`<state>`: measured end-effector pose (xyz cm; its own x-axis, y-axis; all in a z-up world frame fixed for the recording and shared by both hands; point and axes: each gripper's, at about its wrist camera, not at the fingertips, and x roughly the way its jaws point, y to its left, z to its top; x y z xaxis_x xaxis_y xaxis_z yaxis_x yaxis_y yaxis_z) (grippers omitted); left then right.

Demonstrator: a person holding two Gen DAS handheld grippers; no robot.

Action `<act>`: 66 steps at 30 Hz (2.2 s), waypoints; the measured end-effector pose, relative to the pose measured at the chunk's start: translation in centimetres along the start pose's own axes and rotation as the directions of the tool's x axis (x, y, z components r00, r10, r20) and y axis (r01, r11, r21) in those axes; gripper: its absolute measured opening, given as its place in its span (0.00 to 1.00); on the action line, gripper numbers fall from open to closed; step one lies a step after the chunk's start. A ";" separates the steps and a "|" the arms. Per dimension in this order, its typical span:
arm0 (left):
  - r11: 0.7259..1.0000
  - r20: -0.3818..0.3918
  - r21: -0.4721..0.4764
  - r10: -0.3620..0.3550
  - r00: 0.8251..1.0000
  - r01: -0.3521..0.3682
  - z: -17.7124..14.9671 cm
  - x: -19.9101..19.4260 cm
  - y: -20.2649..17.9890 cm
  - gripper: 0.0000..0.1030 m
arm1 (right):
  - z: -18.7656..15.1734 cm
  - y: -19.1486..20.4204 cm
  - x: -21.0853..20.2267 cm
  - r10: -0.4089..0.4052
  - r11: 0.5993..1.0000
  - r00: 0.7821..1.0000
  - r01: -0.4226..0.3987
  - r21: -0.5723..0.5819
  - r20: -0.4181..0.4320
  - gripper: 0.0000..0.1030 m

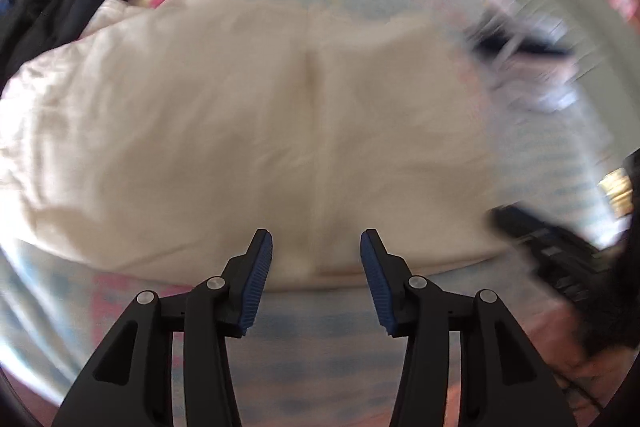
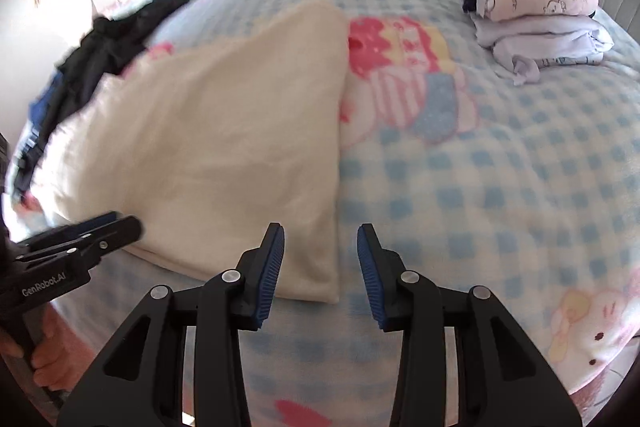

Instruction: Fold clothes

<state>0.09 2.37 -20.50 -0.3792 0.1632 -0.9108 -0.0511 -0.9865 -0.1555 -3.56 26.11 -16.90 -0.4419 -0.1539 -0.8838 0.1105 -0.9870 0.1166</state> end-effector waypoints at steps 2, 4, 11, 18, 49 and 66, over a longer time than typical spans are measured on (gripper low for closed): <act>0.999 0.014 -0.022 -0.031 0.999 0.032 -0.3 -0.8 0.9 0.48 | -0.8 -0.7 0.5 -0.005 1.000 1.000 0.005 0.019 -0.005 0.37; 0.996 0.036 -0.065 -0.064 0.997 0.066 -0.6 -1.7 2.3 0.47 | -1.5 -1.5 -0.2 0.015 0.999 1.000 -0.015 0.049 0.007 0.37; 0.955 0.139 -0.296 0.070 0.988 -0.026 -2.1 -4.7 9.3 0.48 | 0.0 0.4 -4.3 0.052 0.999 0.994 -0.052 -0.002 0.096 0.37; 0.820 0.227 -0.566 0.056 0.972 0.085 -3.9 -6.2 18.4 0.55 | 3.1 3.8 -3.6 0.092 0.995 0.994 -0.089 -0.047 0.062 0.39; 0.851 0.270 -0.522 0.108 0.957 0.051 0.6 -5.1 20.2 0.45 | 0.8 2.3 -0.2 -0.086 0.996 0.993 0.088 0.023 -0.083 0.43; 0.918 0.264 -0.396 0.103 0.959 0.010 2.8 -5.3 16.9 0.11 | 0.2 1.4 -0.3 -0.042 0.998 0.996 0.046 0.044 -0.083 0.44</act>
<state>-1.36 -15.18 -17.19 -0.6128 0.0515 -0.7886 0.3150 -0.8992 -0.3035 -3.48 24.78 -16.39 -0.3708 -0.1081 -0.9224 0.0514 -0.9941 0.0959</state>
